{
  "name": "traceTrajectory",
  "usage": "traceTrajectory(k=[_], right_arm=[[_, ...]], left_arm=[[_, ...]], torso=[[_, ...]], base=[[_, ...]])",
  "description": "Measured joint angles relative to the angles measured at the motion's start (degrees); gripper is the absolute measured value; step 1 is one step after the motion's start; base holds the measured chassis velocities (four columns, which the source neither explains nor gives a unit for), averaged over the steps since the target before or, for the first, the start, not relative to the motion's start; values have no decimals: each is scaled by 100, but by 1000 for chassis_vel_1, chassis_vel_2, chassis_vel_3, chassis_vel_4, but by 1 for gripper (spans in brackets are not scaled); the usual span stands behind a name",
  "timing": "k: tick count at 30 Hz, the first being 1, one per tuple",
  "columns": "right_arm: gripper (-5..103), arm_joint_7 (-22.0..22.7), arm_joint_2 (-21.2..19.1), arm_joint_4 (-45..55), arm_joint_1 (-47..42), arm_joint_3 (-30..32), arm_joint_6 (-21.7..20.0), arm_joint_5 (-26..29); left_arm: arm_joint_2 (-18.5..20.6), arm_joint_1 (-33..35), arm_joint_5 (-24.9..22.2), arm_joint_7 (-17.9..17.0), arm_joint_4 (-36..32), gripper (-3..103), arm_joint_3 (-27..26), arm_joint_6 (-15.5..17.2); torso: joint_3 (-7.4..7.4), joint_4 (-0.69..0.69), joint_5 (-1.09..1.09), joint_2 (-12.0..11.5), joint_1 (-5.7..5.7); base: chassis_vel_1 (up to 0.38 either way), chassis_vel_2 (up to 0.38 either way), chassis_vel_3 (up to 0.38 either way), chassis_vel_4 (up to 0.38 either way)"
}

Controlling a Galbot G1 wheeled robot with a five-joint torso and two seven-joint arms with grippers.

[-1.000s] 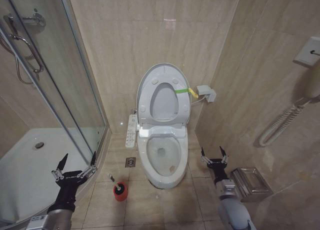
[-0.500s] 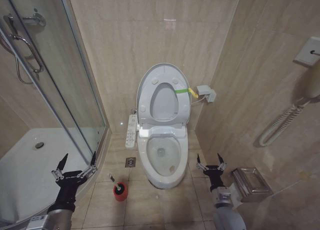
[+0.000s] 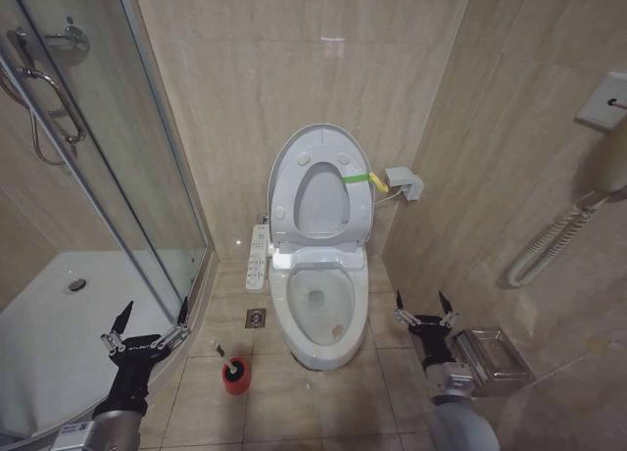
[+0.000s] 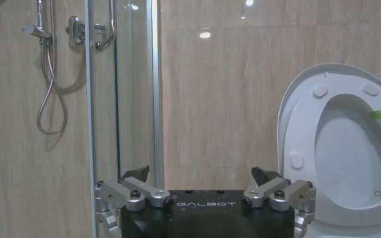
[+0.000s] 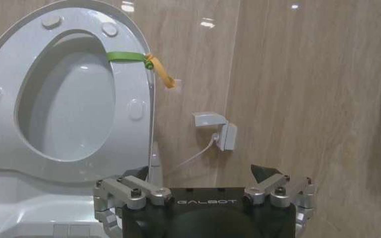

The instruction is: Open the toilet lid, clean the toilet bowl with a toilet brush, close the toilet lid, and flush.

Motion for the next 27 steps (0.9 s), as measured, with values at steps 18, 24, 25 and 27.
traceTrajectory(k=[18, 24, 25, 27], right_arm=[[100, -18, 179, 158, -247, -108, 78, -51], [100, -33, 252, 143, -270, -140, 128, -123], [100, -36, 257, 140, -270, -141, 130, -126], [100, -37, 268, 133, -267, -145, 135, -143]], left_arm=[[0, 0, 0, 0, 0, 100, 0, 0], [0, 0, 0, 0, 0, 100, 0, 0], [0, 0, 0, 0, 0, 100, 0, 0], [0, 0, 0, 0, 0, 100, 0, 0]], torso=[[1, 0, 0, 0, 0], [1, 0, 0, 0, 0], [1, 0, 0, 0, 0], [0, 0, 0, 0, 0]], base=[[0, 0, 0, 0], [0, 0, 0, 0], [0, 0, 0, 0], [0, 0, 0, 0]])
